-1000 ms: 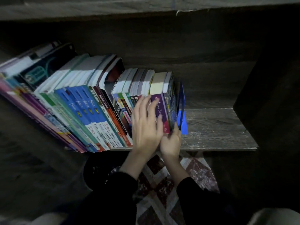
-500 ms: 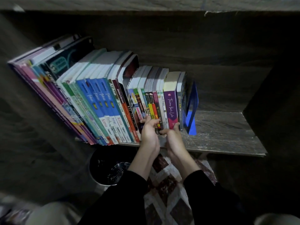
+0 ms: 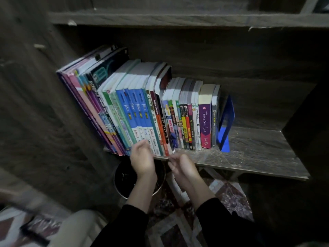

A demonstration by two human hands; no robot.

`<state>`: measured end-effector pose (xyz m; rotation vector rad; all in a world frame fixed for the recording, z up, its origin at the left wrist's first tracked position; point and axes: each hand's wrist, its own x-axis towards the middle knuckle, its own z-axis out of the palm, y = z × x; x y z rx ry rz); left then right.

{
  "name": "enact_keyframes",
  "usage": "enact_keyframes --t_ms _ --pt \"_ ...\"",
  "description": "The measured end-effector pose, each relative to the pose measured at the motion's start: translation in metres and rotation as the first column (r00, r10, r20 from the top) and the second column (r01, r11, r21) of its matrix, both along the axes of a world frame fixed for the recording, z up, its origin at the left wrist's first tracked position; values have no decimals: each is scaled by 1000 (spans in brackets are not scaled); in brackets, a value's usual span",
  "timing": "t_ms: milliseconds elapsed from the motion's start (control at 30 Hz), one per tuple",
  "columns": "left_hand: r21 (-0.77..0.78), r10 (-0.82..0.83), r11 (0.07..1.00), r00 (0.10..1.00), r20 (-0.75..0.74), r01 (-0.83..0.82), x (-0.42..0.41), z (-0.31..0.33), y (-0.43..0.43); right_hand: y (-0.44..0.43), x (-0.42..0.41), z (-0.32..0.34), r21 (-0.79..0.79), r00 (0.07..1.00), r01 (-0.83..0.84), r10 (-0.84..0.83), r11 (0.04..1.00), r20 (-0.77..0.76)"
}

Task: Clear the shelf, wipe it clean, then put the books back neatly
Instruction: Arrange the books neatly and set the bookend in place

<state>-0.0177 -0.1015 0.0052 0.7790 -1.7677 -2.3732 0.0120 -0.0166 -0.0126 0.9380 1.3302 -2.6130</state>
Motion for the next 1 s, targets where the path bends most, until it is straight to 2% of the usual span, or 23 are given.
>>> enact_keyframes --t_ms 67,133,200,300,400,500,567,633,667,700,733,800,833,867,933,1000 --pt "147 131 980 991 26 -134 -8 -5 -21 -8 -4 5 -123 999 31 -32 992 -10" --pt "408 120 903 991 61 -134 -16 -6 -38 -15 -10 11 -233 996 72 -81 970 -32" --pt "550 96 828 994 56 -110 -24 -3 -43 -19 -12 18 -341 992 81 -107 937 -60" --pt "621 116 774 992 56 -126 -32 -2 -42 -20 -14 18 -448 986 77 -135 891 -99" --pt "649 130 751 991 36 -122 -33 6 -39 -21 -17 18 -447 983 85 -148 891 -107" --pt "649 20 761 1000 -21 -1 -34 13 -37 -22 -17 24 -384 987 64 -117 921 -115" --pt "505 -105 858 994 -7 94 -36 9 -38 -20 -16 23 -189 995 -30 12 981 -99" --pt "230 -207 957 970 124 175 -34 11 -40 -17 -18 17 155 993 -115 114 981 17" --pt "44 -194 981 960 203 189 -33 9 -40 -16 -19 13 356 987 -159 135 921 91" --pt "-125 -153 974 955 253 189 -32 8 -41 -15 -21 9 557 977 -208 145 804 155" --pt "-257 -115 948 957 267 186 -31 8 -43 -15 -24 4 727 966 -257 162 637 200" --pt "-523 -83 836 981 178 166 -33 -2 -52 -17 -29 -4 901 944 -318 186 296 272" --pt "-635 -119 753 985 128 174 -37 -8 -57 -18 -31 -7 926 941 -316 190 207 279" --pt "-726 -175 659 979 106 196 -39 -12 -62 -18 -33 -10 939 942 -305 197 162 272" --pt "-843 -253 486 960 117 231 -43 -22 -72 -16 -35 -15 955 948 -266 217 132 234" --pt "-905 -272 376 957 98 200 -44 -26 -77 -11 -35 -20 969 956 -215 231 123 183"
